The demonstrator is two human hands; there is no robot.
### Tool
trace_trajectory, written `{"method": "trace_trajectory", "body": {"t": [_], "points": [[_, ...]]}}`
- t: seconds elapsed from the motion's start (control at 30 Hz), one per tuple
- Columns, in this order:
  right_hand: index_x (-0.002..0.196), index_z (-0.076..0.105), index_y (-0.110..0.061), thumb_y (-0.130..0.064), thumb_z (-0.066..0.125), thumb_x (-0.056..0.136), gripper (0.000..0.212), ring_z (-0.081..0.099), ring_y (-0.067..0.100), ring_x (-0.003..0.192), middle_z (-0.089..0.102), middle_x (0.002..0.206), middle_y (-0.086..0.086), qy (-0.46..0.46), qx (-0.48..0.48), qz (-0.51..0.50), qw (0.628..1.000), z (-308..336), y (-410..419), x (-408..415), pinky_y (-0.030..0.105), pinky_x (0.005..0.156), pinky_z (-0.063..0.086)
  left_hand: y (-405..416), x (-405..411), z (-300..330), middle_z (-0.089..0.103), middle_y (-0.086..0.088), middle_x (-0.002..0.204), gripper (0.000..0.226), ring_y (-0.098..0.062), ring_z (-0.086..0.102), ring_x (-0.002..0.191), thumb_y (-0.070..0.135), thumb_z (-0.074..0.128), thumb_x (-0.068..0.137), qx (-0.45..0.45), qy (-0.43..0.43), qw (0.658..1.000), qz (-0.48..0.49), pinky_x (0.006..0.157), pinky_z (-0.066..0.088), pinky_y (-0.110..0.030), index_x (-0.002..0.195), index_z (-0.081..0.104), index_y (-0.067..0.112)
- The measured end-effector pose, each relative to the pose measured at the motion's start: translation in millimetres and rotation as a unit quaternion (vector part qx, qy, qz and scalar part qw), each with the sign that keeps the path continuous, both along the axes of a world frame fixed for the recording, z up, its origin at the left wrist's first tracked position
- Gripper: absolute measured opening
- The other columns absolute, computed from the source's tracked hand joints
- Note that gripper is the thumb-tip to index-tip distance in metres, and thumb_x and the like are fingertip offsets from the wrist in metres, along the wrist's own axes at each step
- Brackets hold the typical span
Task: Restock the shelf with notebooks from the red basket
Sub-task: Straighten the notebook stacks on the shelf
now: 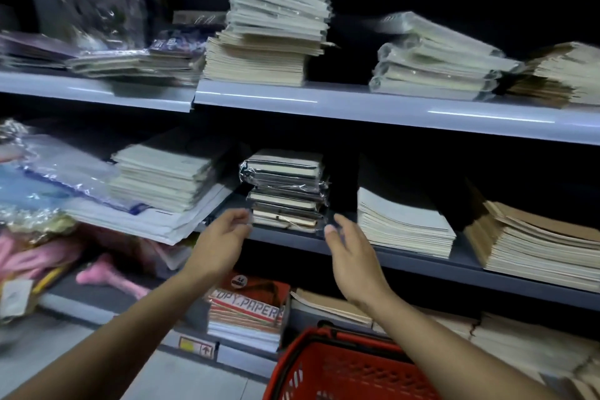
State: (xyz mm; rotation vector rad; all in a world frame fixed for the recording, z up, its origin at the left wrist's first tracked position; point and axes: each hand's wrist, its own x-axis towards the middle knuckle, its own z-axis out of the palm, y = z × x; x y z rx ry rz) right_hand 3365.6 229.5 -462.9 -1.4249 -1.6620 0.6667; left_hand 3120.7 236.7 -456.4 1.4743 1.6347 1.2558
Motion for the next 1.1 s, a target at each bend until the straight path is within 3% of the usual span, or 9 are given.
{"method": "trace_trajectory", "body": {"t": [0.13,0.27,0.37,0.47,0.67,0.73,0.9,1.03,1.1], "points": [[0.161,0.034,-0.031,-0.054,0.036,0.11,0.056,0.03,0.007,0.151,0.036,0.162,-0.016,0.153,-0.006,-0.023,0.988,-4.1,41.8,-11.7,0.029,0.122,0.022,48.3,-13.6,5.3,0.069,0.013,0.122,0.022,-0.014,0.059,0.123,0.037,0.056,0.095,0.002,-0.104,0.994,0.029,0.114,0.041,-0.045,0.112,0.069,0.042],[0.162,0.029,-0.036,-0.055,0.033,0.11,0.056,0.028,0.006,0.153,0.033,0.162,-0.021,0.296,-0.021,-0.028,0.955,-4.5,82.6,-20.6,0.038,0.128,0.021,85.5,-6.6,14.1,0.068,0.03,0.108,0.025,0.01,0.057,0.106,0.035,0.042,0.107,0.015,-0.237,0.971,-0.035,0.103,0.039,-0.031,0.108,0.065,0.044],[0.163,0.028,-0.03,-0.055,0.036,0.11,0.059,0.022,0.0,0.152,0.033,0.161,-0.02,0.358,-0.022,-0.034,0.933,-3.9,106.1,-26.0,0.028,0.125,0.013,113.7,-2.5,21.0,0.069,0.018,0.112,0.028,-0.01,0.057,0.118,0.045,0.041,0.107,0.011,-0.317,0.947,-0.05,0.107,0.034,-0.036,0.115,0.066,0.037],[0.164,0.027,-0.033,-0.074,0.038,0.098,0.079,0.017,-0.002,0.153,0.027,0.167,-0.019,0.359,-0.029,-0.012,0.933,-7.6,127.6,-31.8,0.033,0.127,0.011,136.9,-3.7,27.1,0.073,-0.01,0.122,0.055,-0.036,0.064,0.123,0.055,0.046,0.102,0.007,-0.406,0.911,-0.068,0.111,0.044,-0.049,0.128,0.071,0.014],[0.155,0.048,-0.034,-0.086,0.047,0.087,0.085,0.04,0.006,0.148,0.051,0.155,-0.014,0.371,0.013,0.009,0.929,-16.0,151.0,-39.8,0.045,0.127,0.024,162.8,9.1,27.8,0.077,-0.017,0.105,0.067,-0.035,0.074,0.101,0.063,0.041,0.1,-0.01,-0.412,0.902,-0.131,0.083,0.063,-0.042,0.107,0.079,0.009],[0.155,0.047,-0.034,-0.088,0.046,0.086,0.088,0.039,0.008,0.15,0.05,0.157,-0.012,0.362,0.021,0.014,0.932,-19.5,155.9,-40.4,0.047,0.128,0.022,167.4,7.8,24.3,0.077,-0.017,0.106,0.064,-0.036,0.074,0.103,0.061,0.048,0.097,0.0,-0.406,0.906,-0.12,0.085,0.06,-0.042,0.117,0.075,0.007],[0.159,0.042,-0.023,-0.086,0.046,0.087,0.096,0.035,0.016,0.153,0.045,0.163,-0.001,0.36,0.038,0.044,0.931,-20.4,157.9,-42.7,0.051,0.128,0.021,171.7,5.7,14.4,0.071,-0.022,0.123,0.071,-0.038,0.069,0.116,0.067,0.052,0.093,0.026,-0.381,0.919,-0.096,0.111,0.045,-0.056,0.13,0.069,0.009],[0.158,0.044,-0.019,-0.085,0.048,0.089,0.095,0.037,0.02,0.153,0.047,0.161,0.003,0.364,0.049,0.055,0.929,-20.7,158.8,-44.6,0.051,0.128,0.022,174.3,5.6,13.2,0.072,-0.021,0.122,0.077,-0.038,0.068,0.117,0.072,0.057,0.086,0.038,-0.378,0.919,-0.104,0.113,0.042,-0.058,0.134,0.067,0.013],[0.156,0.048,-0.018,-0.081,0.046,0.092,0.09,0.041,0.02,0.15,0.051,0.158,0.004,0.366,0.047,0.061,0.928,-18.9,157.1,-45.8,0.051,0.127,0.025,171.3,7.3,16.6,0.076,-0.017,0.112,0.065,-0.035,0.072,0.11,0.068,0.053,0.092,0.037,-0.382,0.919,-0.091,0.105,0.05,-0.053,0.124,0.073,0.015]]}}
